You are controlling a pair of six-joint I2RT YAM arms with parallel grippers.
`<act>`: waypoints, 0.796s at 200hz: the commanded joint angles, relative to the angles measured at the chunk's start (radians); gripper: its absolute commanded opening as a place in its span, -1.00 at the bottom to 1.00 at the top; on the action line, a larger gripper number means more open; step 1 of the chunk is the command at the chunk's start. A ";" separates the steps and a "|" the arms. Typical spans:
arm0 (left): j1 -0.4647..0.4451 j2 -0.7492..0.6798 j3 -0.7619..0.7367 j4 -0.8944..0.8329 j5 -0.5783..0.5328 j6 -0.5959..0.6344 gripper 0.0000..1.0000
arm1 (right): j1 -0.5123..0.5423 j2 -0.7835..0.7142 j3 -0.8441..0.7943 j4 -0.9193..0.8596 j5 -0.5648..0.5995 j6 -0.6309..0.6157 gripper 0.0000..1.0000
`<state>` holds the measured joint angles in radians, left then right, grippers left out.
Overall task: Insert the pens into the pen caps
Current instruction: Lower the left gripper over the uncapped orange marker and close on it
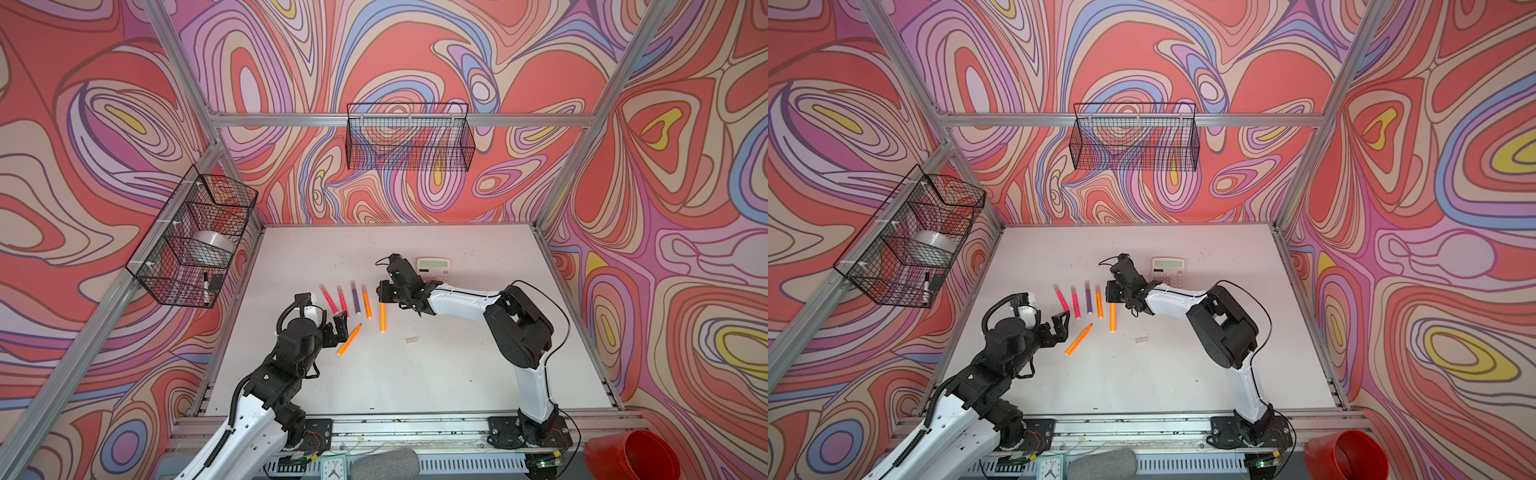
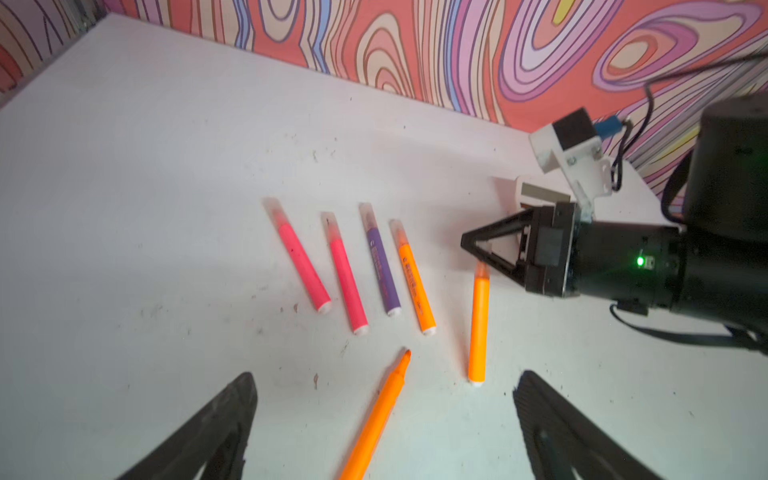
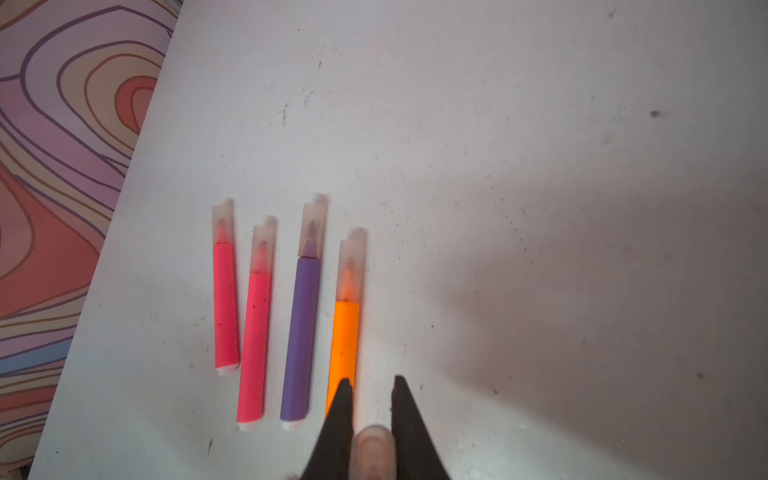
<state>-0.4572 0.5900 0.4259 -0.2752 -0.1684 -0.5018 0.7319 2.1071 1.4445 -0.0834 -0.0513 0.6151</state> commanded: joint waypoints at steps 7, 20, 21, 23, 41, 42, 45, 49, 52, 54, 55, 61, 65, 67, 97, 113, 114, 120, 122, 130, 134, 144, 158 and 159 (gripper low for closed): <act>0.003 0.021 0.030 -0.163 0.010 -0.085 1.00 | -0.033 0.121 0.106 -0.132 -0.064 -0.032 -1.00; 0.003 0.025 0.018 -0.173 0.034 -0.107 1.00 | -0.035 0.155 0.142 -0.136 -0.067 -0.028 -1.00; 0.003 0.025 0.017 -0.173 0.036 -0.108 1.00 | -0.035 0.157 0.144 -0.136 -0.067 -0.028 -1.00; 0.003 0.025 0.014 -0.172 0.041 -0.110 0.99 | -0.035 0.162 0.147 -0.136 -0.068 -0.026 -1.00; 0.003 0.041 -0.005 -0.171 0.088 -0.124 0.98 | -0.035 0.202 0.200 -0.152 -0.083 -0.021 -1.00; 0.003 0.042 -0.005 -0.172 0.089 -0.125 0.98 | -0.035 0.203 0.203 -0.153 -0.083 -0.020 -1.00; 0.003 0.047 -0.006 -0.175 0.094 -0.127 0.99 | -0.035 0.209 0.211 -0.155 -0.084 -0.021 -1.00; 0.003 0.054 -0.007 -0.176 0.098 -0.127 0.98 | -0.035 0.214 0.218 -0.157 -0.083 -0.019 -1.00; 0.002 0.059 -0.009 -0.179 0.101 -0.126 0.98 | -0.035 0.216 0.222 -0.159 -0.080 -0.017 -1.00; 0.001 0.063 -0.009 -0.181 0.102 -0.126 0.98 | -0.035 0.217 0.226 -0.160 -0.077 -0.017 -1.00; 0.001 0.065 -0.009 -0.181 0.102 -0.126 0.98 | -0.035 0.217 0.226 -0.160 -0.075 -0.018 -1.00; 0.003 0.077 -0.007 -0.187 0.102 -0.128 0.98 | -0.035 0.217 0.231 -0.163 -0.066 -0.016 -1.00; 0.001 0.085 -0.008 -0.188 0.106 -0.131 0.98 | -0.035 0.217 0.233 -0.165 -0.062 -0.016 -1.00; 0.000 0.089 -0.007 -0.187 0.109 -0.132 0.97 | -0.035 0.217 0.233 -0.165 -0.059 -0.015 -1.00; -0.002 0.154 -0.018 -0.136 0.130 -0.138 0.93 | -0.035 0.179 0.227 -0.165 -0.054 -0.019 -0.36; -0.003 0.210 -0.021 -0.097 0.146 -0.146 0.92 | -0.035 0.135 0.201 -0.164 -0.043 -0.019 -0.12; -0.003 0.214 -0.020 -0.093 0.149 -0.146 0.93 | -0.035 0.130 0.198 -0.163 -0.043 -0.018 -0.11; -0.005 0.237 -0.020 -0.073 0.161 -0.148 0.92 | -0.035 0.111 0.181 -0.157 -0.040 -0.020 -0.04; -0.006 0.243 -0.019 -0.067 0.166 -0.147 0.91 | -0.035 0.103 0.174 -0.153 -0.039 -0.020 -0.02; -0.015 0.277 -0.016 -0.040 0.175 -0.147 0.89 | -0.035 0.074 0.148 -0.143 -0.036 -0.020 0.03; -0.021 0.294 -0.014 -0.028 0.175 -0.146 0.89 | -0.035 0.060 0.134 -0.140 -0.035 -0.020 0.06; -0.044 0.334 -0.005 -0.004 0.155 -0.141 0.89 | -0.035 0.020 0.099 -0.132 -0.028 -0.021 0.10; -0.078 0.394 0.015 0.004 0.107 -0.130 0.86 | -0.035 -0.034 0.045 -0.124 -0.014 -0.015 0.12; -0.080 0.398 0.017 0.004 0.104 -0.128 0.85 | -0.035 -0.037 0.040 -0.124 -0.014 -0.015 0.12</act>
<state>-0.4953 0.9176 0.4156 -0.3317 -0.0254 -0.6262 0.6952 2.1761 1.5475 -0.2176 -0.0990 0.6003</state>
